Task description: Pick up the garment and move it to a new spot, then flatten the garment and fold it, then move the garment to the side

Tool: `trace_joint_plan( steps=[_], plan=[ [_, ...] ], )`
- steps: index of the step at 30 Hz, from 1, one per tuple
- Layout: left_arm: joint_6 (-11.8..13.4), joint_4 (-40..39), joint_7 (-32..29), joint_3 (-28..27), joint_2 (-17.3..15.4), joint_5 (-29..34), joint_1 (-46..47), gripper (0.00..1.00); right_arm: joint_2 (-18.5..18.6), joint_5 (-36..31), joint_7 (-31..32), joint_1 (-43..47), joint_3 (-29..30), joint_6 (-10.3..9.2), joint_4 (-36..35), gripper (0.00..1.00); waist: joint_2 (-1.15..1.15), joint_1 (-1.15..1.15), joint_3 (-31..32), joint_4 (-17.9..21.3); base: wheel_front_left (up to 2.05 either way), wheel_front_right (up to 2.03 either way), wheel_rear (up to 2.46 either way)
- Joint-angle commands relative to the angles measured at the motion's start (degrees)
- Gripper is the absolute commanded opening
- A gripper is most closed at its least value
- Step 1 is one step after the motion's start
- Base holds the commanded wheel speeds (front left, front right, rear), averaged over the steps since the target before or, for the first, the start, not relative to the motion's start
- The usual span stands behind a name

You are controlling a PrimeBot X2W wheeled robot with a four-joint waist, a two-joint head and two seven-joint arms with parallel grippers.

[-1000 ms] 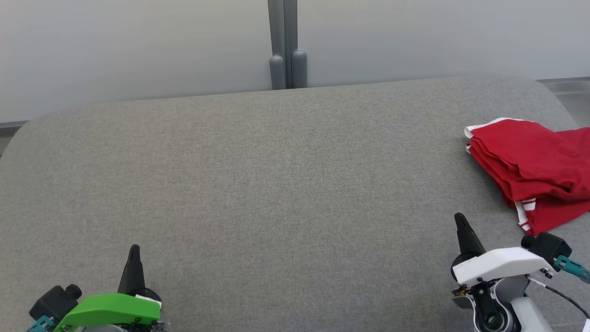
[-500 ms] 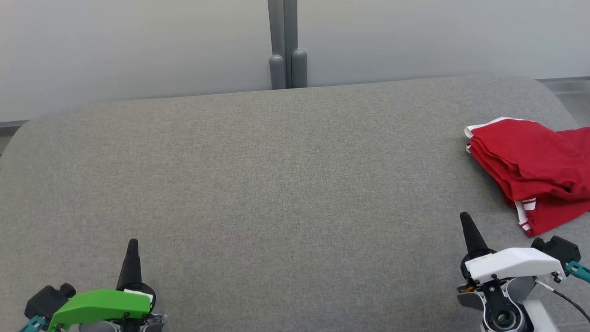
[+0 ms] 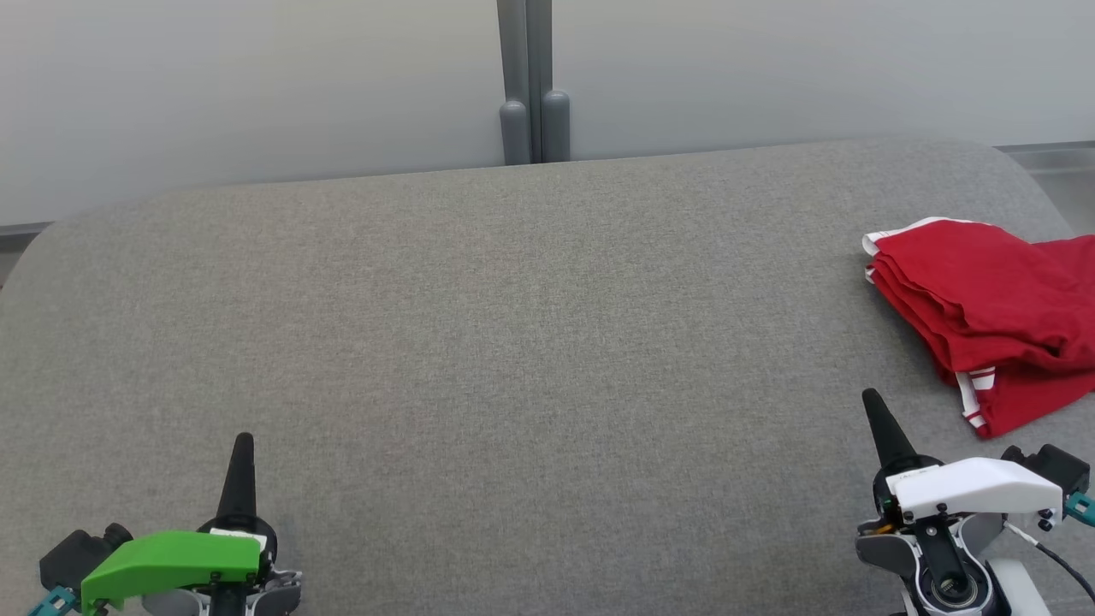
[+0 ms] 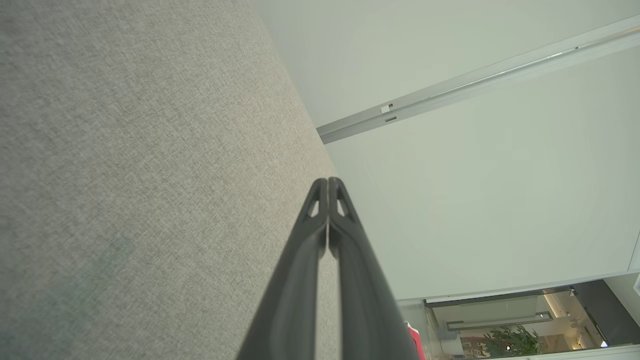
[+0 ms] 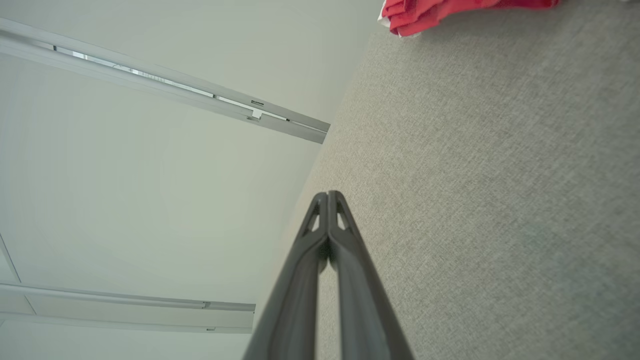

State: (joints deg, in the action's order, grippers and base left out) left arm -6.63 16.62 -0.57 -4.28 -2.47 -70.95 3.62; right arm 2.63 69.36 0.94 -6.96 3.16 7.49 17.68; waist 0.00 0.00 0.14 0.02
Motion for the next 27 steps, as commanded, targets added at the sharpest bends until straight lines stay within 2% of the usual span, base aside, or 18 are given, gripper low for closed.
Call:
trace_joint_plan(
  steps=[1,27],
  plan=[
    [-0.35,-0.79,-0.37,-0.35,-0.45,-1.04,1.41,0.0,0.29,1.25,0.29,0.37,0.35,0.01,-0.88,0.0,0.0,0.0,-0.01,0.0,0.0,0.0,0.0],
    [-0.75,-2.47,-3.82,-1.27,-0.54,-13.81,1.92,0.0,0.33,14.69,3.76,1.51,2.51,0.01,-3.47,0.0,0.0,0.0,-0.17,-0.01,0.0,0.0,0.0]
  ],
)
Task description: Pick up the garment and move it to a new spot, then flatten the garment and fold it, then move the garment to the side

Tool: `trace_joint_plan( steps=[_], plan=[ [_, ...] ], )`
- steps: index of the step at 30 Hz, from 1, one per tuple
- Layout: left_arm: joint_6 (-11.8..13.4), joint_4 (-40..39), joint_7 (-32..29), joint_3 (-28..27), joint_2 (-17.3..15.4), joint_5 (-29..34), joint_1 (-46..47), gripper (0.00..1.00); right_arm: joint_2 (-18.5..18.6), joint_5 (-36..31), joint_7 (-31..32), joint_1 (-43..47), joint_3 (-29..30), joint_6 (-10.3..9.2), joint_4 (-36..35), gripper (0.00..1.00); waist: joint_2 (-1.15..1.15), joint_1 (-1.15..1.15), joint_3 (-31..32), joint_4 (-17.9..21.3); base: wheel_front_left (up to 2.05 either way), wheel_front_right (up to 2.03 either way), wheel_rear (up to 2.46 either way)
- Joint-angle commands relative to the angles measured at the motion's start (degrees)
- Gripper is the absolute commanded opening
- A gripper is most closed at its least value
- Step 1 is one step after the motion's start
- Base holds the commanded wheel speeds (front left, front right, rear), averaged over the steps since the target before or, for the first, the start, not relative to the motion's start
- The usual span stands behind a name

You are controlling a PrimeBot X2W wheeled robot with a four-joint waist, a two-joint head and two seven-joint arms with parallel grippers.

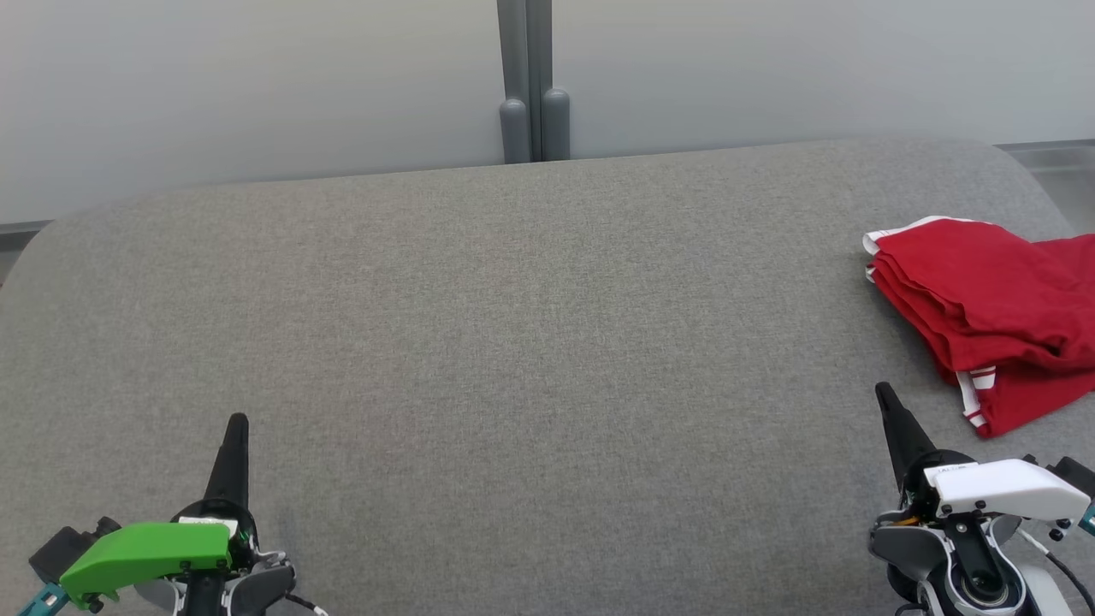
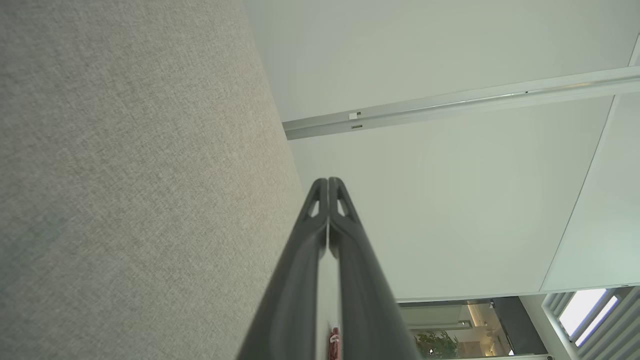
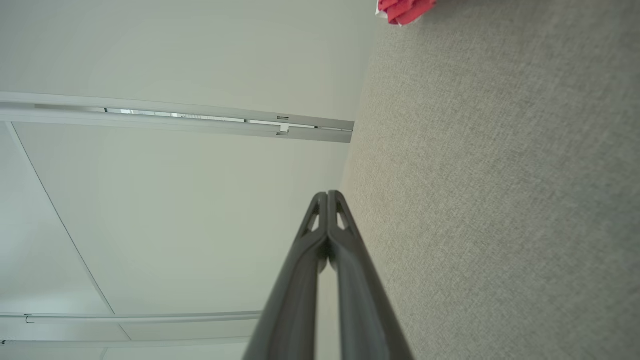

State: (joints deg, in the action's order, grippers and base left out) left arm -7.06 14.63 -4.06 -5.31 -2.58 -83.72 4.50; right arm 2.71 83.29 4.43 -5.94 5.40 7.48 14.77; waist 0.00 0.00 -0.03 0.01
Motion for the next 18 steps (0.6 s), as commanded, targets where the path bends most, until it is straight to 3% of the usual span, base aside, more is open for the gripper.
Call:
trace_joint_plan(
  steps=[1,18],
  plan=[
    [-0.34,-0.54,-0.4,-0.26,-0.43,-1.54,1.07,0.0,0.25,1.19,0.36,0.53,0.34,0.03,-0.65,0.0,0.0,0.0,-0.01,0.0,0.0,0.0,0.0],
    [-0.52,-1.32,-2.06,-0.76,-0.48,-7.71,1.38,0.0,0.27,7.88,2.03,1.14,1.39,0.02,-1.91,0.0,0.0,0.0,-0.1,-0.01,0.0,0.0,0.0]
  ],
)
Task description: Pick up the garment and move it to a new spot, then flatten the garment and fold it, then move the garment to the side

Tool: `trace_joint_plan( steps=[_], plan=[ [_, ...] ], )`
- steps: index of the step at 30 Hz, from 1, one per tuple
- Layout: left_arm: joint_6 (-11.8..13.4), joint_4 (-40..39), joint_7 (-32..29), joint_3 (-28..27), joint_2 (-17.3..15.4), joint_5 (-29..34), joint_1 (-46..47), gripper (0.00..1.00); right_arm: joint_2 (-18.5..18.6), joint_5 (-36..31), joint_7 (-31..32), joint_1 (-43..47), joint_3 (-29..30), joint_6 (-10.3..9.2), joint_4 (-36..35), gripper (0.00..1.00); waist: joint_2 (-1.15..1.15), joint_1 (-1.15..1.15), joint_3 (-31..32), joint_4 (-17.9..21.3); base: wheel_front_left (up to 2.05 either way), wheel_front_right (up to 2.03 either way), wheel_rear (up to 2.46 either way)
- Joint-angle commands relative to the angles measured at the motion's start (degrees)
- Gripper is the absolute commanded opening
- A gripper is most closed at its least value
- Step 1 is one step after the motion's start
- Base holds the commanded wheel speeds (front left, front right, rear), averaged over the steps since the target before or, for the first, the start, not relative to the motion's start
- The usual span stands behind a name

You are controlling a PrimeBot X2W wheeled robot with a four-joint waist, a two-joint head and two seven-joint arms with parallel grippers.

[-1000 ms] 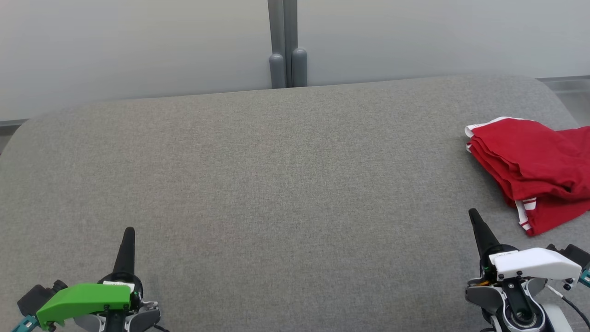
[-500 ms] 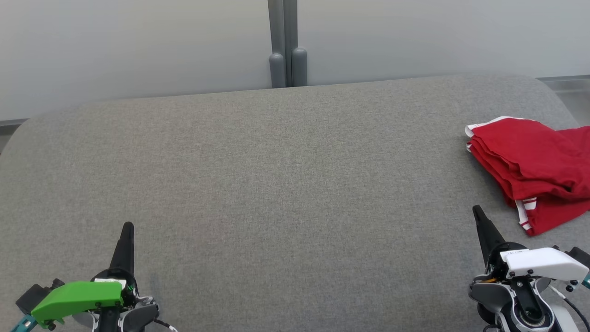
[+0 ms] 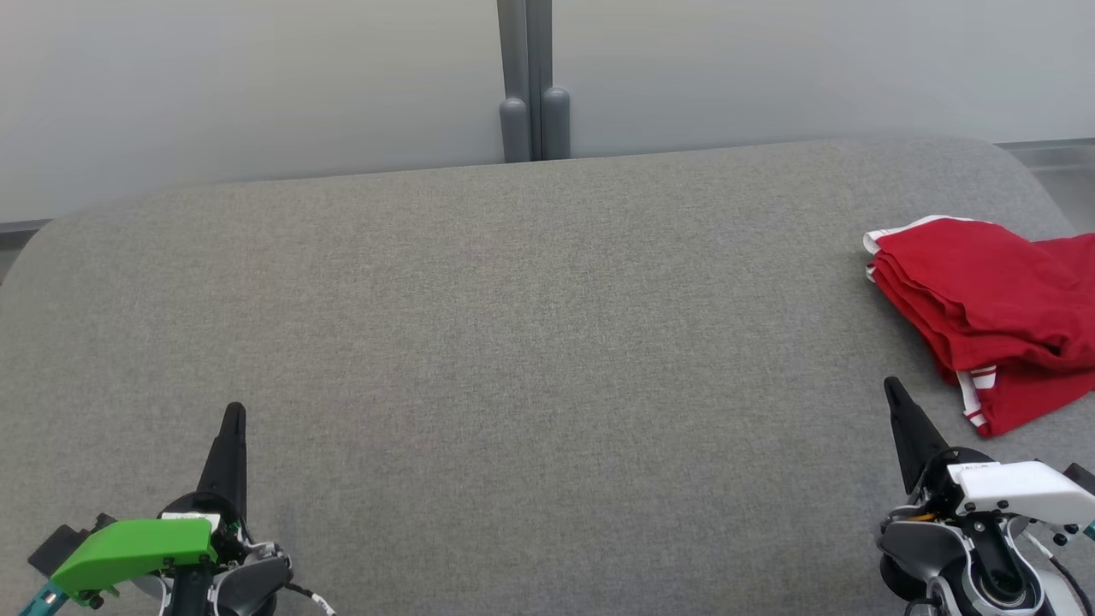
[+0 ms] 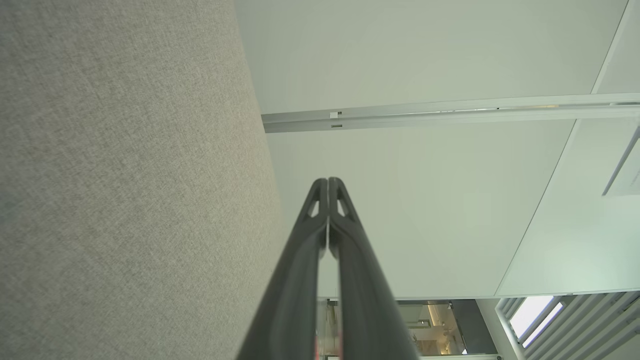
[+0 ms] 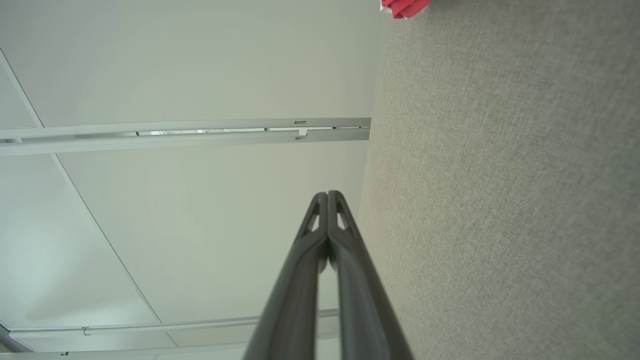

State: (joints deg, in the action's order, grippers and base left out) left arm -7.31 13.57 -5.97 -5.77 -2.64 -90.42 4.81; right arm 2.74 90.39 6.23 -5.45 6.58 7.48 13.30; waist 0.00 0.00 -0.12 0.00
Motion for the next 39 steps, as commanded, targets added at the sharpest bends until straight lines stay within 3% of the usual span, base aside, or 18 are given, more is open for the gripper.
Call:
trace_joint_plan(
  steps=[1,39],
  plan=[
    [-0.28,-0.31,-0.3,-0.34,-0.41,-1.42,1.08,0.0,0.24,1.16,0.37,0.7,0.28,0.02,-0.5,0.0,0.0,0.0,-0.01,0.0,0.0,0.0,0.0],
    [-0.3,-0.45,-0.51,-0.39,-0.42,-2.15,0.89,0.0,0.25,2.32,0.6,0.72,0.43,0.02,-0.7,0.0,0.0,0.0,-0.03,0.0,0.0,0.0,0.0]
  ],
)
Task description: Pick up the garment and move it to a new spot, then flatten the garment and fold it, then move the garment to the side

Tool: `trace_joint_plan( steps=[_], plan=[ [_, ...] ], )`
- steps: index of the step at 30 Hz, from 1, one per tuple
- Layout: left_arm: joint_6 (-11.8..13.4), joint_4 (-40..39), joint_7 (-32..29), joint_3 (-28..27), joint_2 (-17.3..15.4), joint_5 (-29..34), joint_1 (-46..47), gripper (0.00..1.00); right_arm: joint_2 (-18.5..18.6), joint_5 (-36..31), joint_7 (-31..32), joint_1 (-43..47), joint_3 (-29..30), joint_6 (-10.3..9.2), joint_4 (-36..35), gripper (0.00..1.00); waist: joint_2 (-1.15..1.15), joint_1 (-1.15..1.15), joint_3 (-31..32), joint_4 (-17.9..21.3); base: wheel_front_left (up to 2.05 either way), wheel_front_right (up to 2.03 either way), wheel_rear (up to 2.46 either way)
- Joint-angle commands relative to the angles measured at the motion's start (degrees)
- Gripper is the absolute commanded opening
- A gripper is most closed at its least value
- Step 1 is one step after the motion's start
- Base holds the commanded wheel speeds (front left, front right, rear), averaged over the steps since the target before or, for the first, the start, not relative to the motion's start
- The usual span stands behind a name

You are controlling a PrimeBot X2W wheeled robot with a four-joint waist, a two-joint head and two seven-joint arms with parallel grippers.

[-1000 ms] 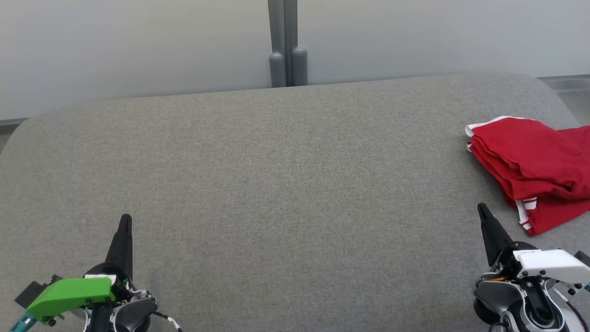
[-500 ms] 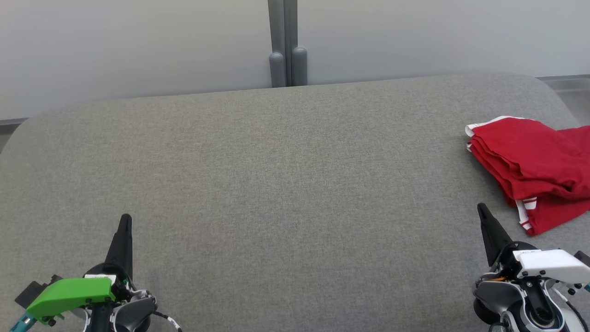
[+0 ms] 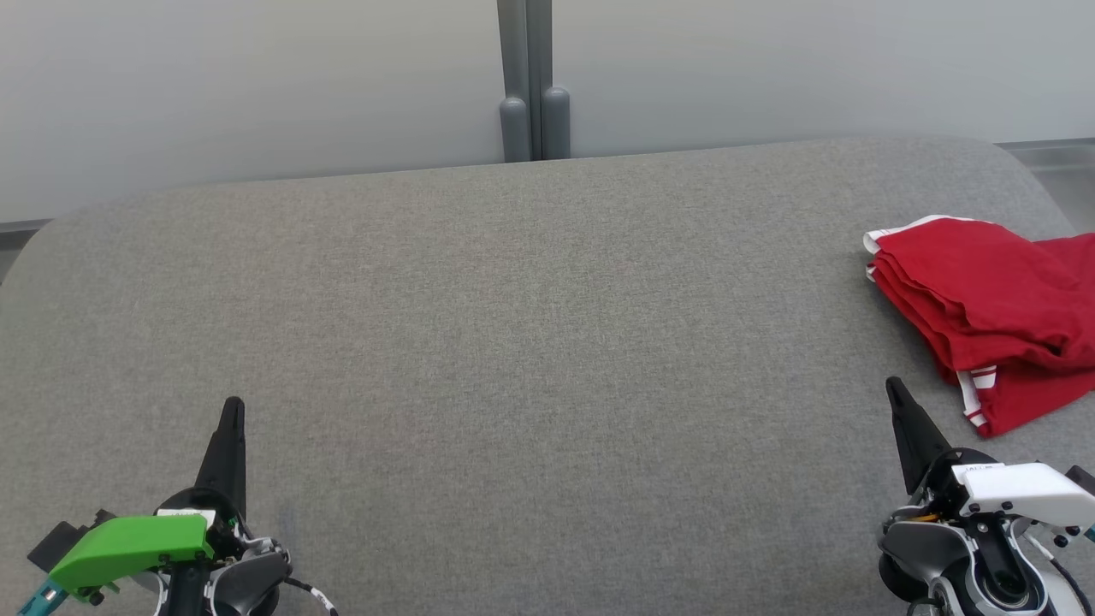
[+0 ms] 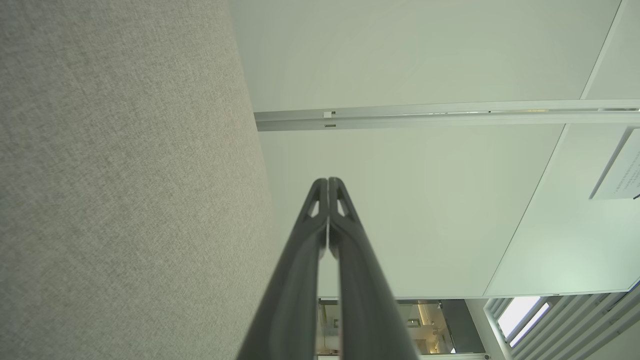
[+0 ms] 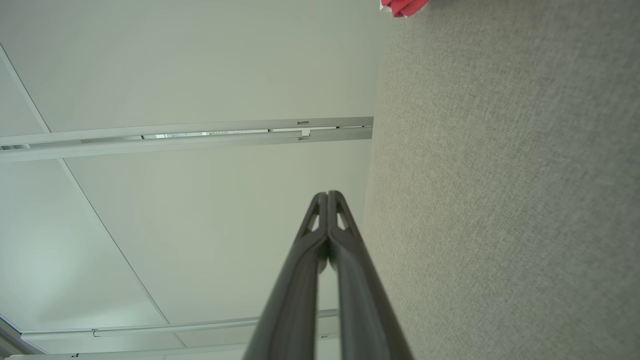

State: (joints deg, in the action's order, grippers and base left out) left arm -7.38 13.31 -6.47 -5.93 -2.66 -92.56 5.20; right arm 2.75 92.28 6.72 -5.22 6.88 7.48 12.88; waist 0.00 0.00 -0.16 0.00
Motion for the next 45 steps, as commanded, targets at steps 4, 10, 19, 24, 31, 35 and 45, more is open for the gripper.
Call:
trace_joint_plan(
  steps=[4,10,19,24,31,35,45],
  plan=[
    [-0.24,-0.19,-0.01,-0.24,-0.4,-0.02,0.5,0.0,0.23,0.43,0.12,0.49,0.13,0.02,-0.28,0.0,0.0,0.0,0.0,0.0,0.0,0.0,0.0],
    [-0.24,-0.19,-0.01,-0.24,-0.4,-0.02,0.5,0.0,0.23,0.43,0.12,0.49,0.12,0.02,-0.28,0.0,0.0,0.0,0.0,0.0,0.0,0.0,0.0],
    [-0.24,-0.2,-0.01,-0.24,-0.4,-0.02,0.5,0.0,0.23,0.43,0.12,0.49,0.12,0.02,-0.28,0.0,0.0,0.0,0.0,0.0,0.0,0.0,0.0],
    [-0.24,-0.2,-0.01,-0.24,-0.4,-0.02,0.5,0.0,0.23,0.44,0.12,0.49,0.12,0.02,-0.28,0.0,0.0,0.0,0.0,0.0,0.0,0.0,0.0],
    [-0.24,-0.2,-0.01,-0.24,-0.4,-0.02,0.5,0.0,0.23,0.44,0.11,0.48,0.12,0.02,-0.28,0.0,0.0,0.0,0.0,0.0,0.0,0.0,0.0],
    [-0.24,-0.2,-0.01,-0.24,-0.4,-0.02,0.5,0.0,0.24,0.43,0.11,0.48,0.12,0.02,-0.29,0.0,0.0,0.0,0.0,0.0,0.0,0.0,0.0],
    [-0.24,-0.2,-0.01,-0.24,-0.4,-0.02,0.5,0.0,0.24,0.43,0.11,0.48,0.12,0.02,-0.29,0.0,0.0,0.0,0.0,0.0,0.0,0.0,0.0]
  ],
)
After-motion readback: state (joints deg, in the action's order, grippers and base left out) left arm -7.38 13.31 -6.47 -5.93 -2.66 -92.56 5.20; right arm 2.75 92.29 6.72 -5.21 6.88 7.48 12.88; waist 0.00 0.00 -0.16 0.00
